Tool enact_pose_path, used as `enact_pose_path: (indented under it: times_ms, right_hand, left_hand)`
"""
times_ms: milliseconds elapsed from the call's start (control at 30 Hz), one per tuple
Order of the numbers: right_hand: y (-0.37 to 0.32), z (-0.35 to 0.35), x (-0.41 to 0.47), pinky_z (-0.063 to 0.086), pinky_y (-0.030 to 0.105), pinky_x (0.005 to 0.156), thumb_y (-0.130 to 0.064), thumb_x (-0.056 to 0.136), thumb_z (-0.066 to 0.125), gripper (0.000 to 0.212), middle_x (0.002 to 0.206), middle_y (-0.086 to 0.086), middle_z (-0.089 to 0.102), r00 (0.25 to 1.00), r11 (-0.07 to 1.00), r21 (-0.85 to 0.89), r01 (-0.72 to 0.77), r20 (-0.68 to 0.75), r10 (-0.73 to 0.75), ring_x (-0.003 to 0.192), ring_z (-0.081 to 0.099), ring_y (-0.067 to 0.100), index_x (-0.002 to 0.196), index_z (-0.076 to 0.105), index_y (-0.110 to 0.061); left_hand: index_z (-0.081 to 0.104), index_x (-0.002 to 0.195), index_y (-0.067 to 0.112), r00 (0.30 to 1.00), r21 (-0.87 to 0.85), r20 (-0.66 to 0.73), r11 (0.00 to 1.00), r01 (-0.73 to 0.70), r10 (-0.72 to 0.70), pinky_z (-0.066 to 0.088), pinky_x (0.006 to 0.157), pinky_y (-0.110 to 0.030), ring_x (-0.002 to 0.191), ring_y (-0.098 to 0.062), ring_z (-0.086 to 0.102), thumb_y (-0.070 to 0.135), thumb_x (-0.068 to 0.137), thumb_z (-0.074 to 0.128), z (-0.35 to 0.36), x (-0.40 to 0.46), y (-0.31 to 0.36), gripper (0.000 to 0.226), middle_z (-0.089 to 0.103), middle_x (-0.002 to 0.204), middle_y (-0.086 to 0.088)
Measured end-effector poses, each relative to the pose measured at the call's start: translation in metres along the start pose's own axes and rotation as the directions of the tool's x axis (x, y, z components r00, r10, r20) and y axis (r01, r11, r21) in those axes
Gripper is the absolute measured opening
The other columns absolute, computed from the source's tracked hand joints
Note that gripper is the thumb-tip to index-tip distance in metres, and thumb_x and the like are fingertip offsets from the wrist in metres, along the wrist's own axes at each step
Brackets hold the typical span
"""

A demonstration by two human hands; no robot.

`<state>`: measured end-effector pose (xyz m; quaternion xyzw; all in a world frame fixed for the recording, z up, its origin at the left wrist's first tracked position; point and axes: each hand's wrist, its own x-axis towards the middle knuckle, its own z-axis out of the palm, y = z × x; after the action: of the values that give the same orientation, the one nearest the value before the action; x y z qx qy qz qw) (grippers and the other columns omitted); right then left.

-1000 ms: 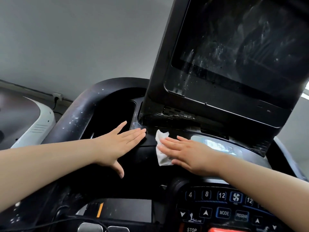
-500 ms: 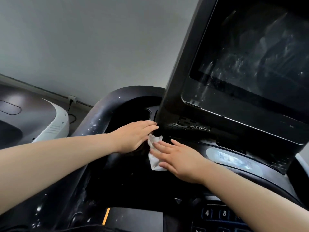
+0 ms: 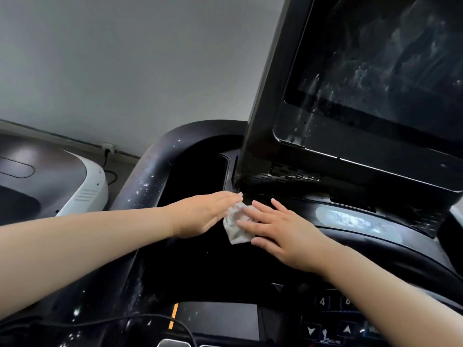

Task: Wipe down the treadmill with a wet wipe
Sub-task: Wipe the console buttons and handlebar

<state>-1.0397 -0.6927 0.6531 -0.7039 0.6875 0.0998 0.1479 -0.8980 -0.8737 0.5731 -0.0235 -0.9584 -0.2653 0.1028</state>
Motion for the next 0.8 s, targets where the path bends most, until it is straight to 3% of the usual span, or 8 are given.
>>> enact_pose_path:
  times_ms: [67,133,233,300,433,500,600,800]
  right_hand:
    - [0.01,0.0,-0.026,-0.02,0.016,0.106,-0.065,0.08,0.0,0.075,0.156,-0.017,0.008,0.993,0.993,0.033,-0.111,-0.041,0.113,0.137,-0.011,-0.005,0.147,0.022,-0.039]
    - [0.017,0.002,-0.046,-0.02,0.015,0.107,-0.072,0.08,-0.002,0.075,0.156,-0.018,0.004,0.968,0.97,0.031,-0.241,-0.055,0.243,0.137,-0.015,-0.006,0.147,0.016,-0.041]
    - [0.02,0.005,-0.059,-0.015,0.019,0.111,-0.055,0.096,0.017,0.053,0.157,-0.016,-0.002,0.917,0.915,0.081,-0.395,-0.025,0.398,0.137,-0.016,-0.004,0.147,0.012,-0.041]
    - [0.021,0.004,-0.06,-0.011,0.022,0.114,-0.049,0.096,0.02,0.051,0.157,-0.015,-0.002,0.9,0.896,0.112,-0.43,-0.034,0.435,0.141,-0.013,0.0,0.147,0.015,-0.042]
    - [0.025,0.002,-0.062,-0.008,0.026,0.117,-0.051,0.094,0.017,0.052,0.157,-0.014,0.001,0.876,0.871,0.127,-0.474,-0.034,0.482,0.143,-0.009,0.002,0.146,0.018,-0.042]
    - [0.024,0.003,-0.064,-0.01,0.025,0.116,-0.055,0.088,0.011,0.059,0.157,-0.015,0.001,0.872,0.864,0.146,-0.482,-0.011,0.489,0.143,-0.009,0.002,0.146,0.016,-0.043]
    - [0.022,0.005,-0.065,-0.012,0.023,0.115,-0.058,0.081,0.006,0.067,0.156,-0.017,0.0,0.871,0.854,0.194,-0.482,-0.004,0.492,0.142,-0.01,0.0,0.146,0.014,-0.044]
    - [0.024,0.008,-0.065,-0.01,0.026,0.116,-0.059,0.081,0.007,0.066,0.156,-0.019,0.003,0.87,0.849,0.231,-0.474,-0.028,0.493,0.143,-0.008,0.001,0.145,0.017,-0.045]
  left_hand:
    - [0.037,0.141,0.011,0.995,0.111,0.05,0.989,-0.096,0.09,0.04,0.104,-0.036,0.131,-0.029,0.044,0.041,0.1,0.024,0.003,-0.001,-0.001,0.052,0.041,0.144,-0.017]
    - [0.031,0.144,0.016,0.976,0.202,0.136,0.959,-0.197,0.172,0.025,0.111,-0.043,0.14,-0.03,0.023,0.047,0.099,0.016,0.005,0.002,0.002,0.056,0.031,0.15,-0.019]
    - [0.021,0.15,0.017,0.963,0.229,0.227,0.953,-0.199,0.147,-0.011,0.11,-0.024,0.139,-0.019,-0.012,0.045,0.095,0.016,0.003,0.015,0.008,0.062,0.008,0.157,-0.016]
    - [0.013,0.151,0.018,0.95,0.247,0.287,0.949,-0.195,0.121,-0.015,0.111,-0.019,0.138,-0.014,-0.019,0.039,0.097,0.018,0.001,0.022,0.004,0.058,0.001,0.158,-0.011]
    - [0.015,0.151,0.017,0.906,0.146,0.316,0.928,-0.342,0.283,0.021,0.117,-0.037,0.146,-0.02,-0.003,0.017,0.099,0.028,-0.011,0.003,-0.019,0.053,0.008,0.159,-0.003]
    - [0.023,0.148,0.015,0.853,0.175,0.342,0.865,-0.471,0.395,0.013,0.118,-0.033,0.146,-0.021,0.005,0.011,0.097,0.032,-0.017,-0.012,-0.026,0.052,0.012,0.158,-0.001]
    - [0.034,0.143,0.012,0.781,0.287,0.391,0.741,-0.607,0.488,0.005,0.117,-0.036,0.143,-0.025,0.014,0.027,0.098,0.034,-0.02,-0.021,-0.02,0.047,0.026,0.153,-0.006]
    - [0.028,0.145,0.009,0.855,0.478,0.327,0.71,-0.517,0.402,0.011,0.116,-0.035,0.141,-0.024,0.019,0.04,0.097,0.029,-0.008,-0.013,-0.01,0.057,0.028,0.152,-0.011]
